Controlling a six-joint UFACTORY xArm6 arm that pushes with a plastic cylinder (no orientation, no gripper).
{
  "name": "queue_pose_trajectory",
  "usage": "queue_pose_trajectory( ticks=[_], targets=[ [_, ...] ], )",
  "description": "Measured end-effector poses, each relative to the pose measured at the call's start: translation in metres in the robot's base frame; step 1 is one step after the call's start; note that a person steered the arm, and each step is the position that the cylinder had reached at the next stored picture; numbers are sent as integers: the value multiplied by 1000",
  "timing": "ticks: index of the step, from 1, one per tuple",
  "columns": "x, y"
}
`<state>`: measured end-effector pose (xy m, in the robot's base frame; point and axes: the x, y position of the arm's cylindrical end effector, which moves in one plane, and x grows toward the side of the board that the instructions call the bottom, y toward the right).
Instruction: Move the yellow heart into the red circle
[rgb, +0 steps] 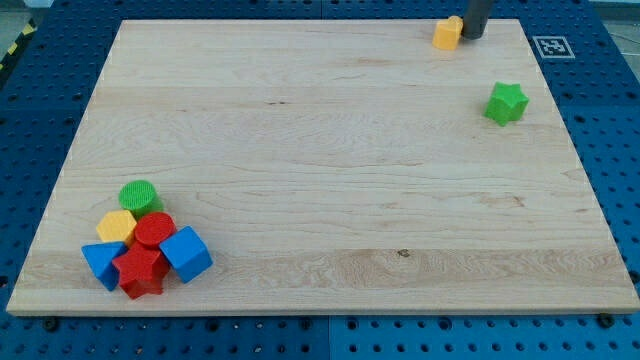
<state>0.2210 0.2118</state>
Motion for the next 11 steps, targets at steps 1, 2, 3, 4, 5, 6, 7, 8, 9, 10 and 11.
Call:
queue_pose_trajectory(
  ticks=[1,2,3,4,5,6,7,8,9,10,11],
  targets=[
    [-29,4],
    [-23,-15],
    [8,-27],
    [38,-38],
    [62,-53],
    [78,-76],
    [77,-107],
    [71,-136],
    [71,-168],
    [71,-201],
    [71,-238]
  ],
)
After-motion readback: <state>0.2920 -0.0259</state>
